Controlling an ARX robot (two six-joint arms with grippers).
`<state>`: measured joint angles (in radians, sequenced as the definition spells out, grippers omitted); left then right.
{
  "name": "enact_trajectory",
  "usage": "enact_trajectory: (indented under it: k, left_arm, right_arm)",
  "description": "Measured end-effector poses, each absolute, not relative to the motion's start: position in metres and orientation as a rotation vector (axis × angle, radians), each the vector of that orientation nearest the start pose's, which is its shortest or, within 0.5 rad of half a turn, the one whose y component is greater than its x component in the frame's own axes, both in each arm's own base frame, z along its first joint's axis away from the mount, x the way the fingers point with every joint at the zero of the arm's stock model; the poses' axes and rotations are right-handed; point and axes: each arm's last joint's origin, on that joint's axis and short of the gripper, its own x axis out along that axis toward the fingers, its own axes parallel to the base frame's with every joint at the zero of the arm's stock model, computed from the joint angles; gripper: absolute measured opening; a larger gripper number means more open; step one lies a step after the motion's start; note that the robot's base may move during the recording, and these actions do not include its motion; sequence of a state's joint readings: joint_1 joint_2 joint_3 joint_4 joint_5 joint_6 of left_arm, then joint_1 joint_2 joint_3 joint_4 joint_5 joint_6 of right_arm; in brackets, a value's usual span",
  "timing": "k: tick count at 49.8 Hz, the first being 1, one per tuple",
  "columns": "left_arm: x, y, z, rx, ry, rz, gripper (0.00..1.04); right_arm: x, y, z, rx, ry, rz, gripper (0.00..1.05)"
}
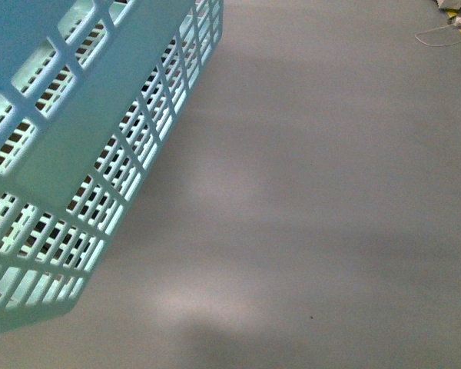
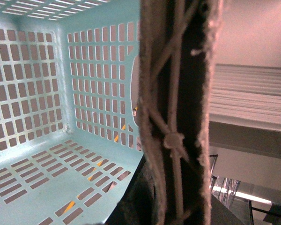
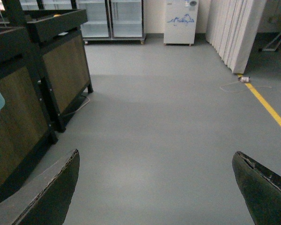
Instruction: Pick lemon and mango into basket
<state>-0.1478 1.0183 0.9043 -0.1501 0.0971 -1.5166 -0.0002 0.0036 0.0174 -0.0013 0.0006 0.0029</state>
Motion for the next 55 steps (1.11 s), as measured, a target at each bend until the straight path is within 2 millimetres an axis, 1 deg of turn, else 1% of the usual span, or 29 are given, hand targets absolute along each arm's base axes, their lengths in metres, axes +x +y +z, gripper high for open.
enact_trajectory:
  k: [55]
  left_arm:
    - [0.2219,-0.0359,0.3349,-1.492,0.396,0.005,0.05]
  right_arm:
    - [0.0968,0.0000,0.1691,0.003,-0.013,0.000,0.96]
